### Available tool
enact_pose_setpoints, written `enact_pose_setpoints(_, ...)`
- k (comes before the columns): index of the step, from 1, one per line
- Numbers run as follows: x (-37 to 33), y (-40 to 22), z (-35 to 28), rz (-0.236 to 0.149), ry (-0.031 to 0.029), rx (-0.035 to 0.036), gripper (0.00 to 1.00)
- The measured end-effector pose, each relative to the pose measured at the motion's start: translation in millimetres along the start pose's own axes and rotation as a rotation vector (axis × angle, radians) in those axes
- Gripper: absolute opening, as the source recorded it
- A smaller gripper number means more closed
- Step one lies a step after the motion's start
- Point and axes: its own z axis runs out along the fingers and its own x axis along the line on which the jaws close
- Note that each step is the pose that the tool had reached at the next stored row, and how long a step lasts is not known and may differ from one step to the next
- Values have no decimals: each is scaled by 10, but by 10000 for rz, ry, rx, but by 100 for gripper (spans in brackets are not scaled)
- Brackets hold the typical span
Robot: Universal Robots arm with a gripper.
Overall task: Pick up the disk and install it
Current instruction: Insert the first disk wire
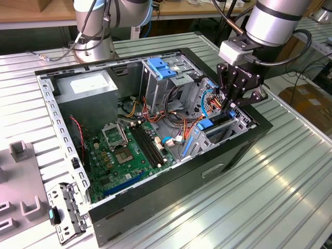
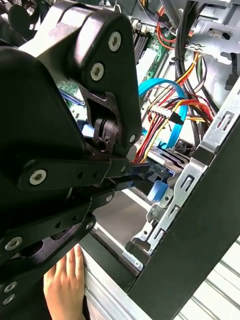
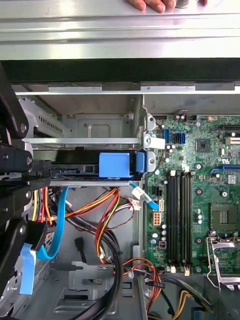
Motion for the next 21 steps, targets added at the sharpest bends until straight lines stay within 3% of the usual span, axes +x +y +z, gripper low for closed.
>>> enact_pose_setpoints(14,6,9,1,1,-2,0,16)
enact_pose_setpoints(15,5,14,11,138,1,-9,16)
enact_pose_setpoints(16,0,16,100,271,2,-20,16)
enact_pose_setpoints(19,0,16,101,270,1,-20,18)
enact_pose_setpoints(20,0,16,101,271,1,-20,24)
enact_pose_setpoints(21,1,16,95,270,1,-20,24)
